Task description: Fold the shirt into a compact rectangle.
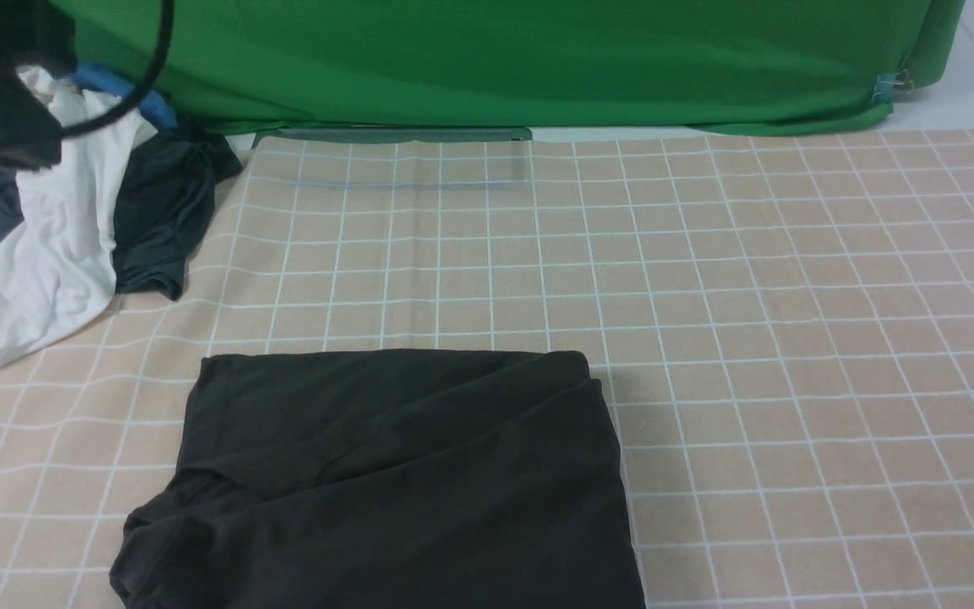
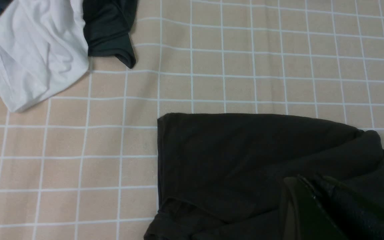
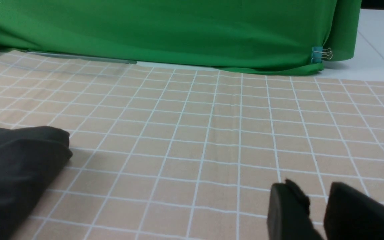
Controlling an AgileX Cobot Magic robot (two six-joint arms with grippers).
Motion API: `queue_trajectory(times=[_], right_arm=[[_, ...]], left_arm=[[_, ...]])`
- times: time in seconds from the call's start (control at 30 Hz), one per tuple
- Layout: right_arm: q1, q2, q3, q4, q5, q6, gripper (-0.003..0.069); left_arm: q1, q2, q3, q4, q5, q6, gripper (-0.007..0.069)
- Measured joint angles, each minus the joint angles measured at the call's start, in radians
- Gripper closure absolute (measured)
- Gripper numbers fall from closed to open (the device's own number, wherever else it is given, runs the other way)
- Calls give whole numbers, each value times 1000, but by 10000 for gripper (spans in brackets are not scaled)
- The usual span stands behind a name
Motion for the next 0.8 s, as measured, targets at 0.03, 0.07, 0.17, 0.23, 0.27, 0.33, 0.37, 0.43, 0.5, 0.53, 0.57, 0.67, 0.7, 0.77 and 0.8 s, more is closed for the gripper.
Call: queue_trajectory(times=[0.03, 0.07, 0.17, 0.23, 0.27, 0.33, 0.37, 0.43, 0.5, 0.53, 0.57, 0.67, 0.7, 0.77, 0.8], right_arm=[[0, 0, 0, 0, 0, 1, 450], [0, 0, 0, 0, 0, -1, 448], [0, 0, 0, 0, 1, 0, 441], [0, 0, 0, 0, 1, -1, 439], [0, 0, 0, 0, 1, -1, 438], [0, 0, 0, 0, 1, -2, 435], [0, 0, 0, 0, 1, -1, 434], [0, 0, 0, 0, 1, -4, 431], [0, 0, 0, 0, 1, -41, 429], [0, 0, 0, 0, 1, -73, 428], [0, 0, 0, 0, 1, -101, 428], [0, 0, 0, 0, 1, -167, 424], [0, 0, 0, 0, 1, -174, 424], [0, 0, 0, 0, 1, -183, 424], [0, 0, 0, 0, 1, -183, 424]], left_arm=[[0, -24, 22, -10, -21, 0, 608], [0, -67, 78, -30, -60, 0, 608], [0, -219, 277, -110, -215, 0, 608], [0, -308, 402, -164, -322, 1, 608], [0, -348, 474, -189, -372, 4, 608], [0, -451, 614, -251, -501, 17, 608], [0, -477, 653, -263, -533, 19, 608], [0, -556, 771, -287, -618, 22, 608], [0, -628, 864, -295, -667, 23, 608], [0, -657, 892, -297, -676, 23, 608], [0, -673, 908, -298, -678, 23, 608], [0, -741, 930, -301, -683, 24, 608], [0, -754, 932, -302, -680, 26, 608], [0, -779, 934, -312, -652, 35, 608], [0, -783, 934, -315, -647, 37, 608]])
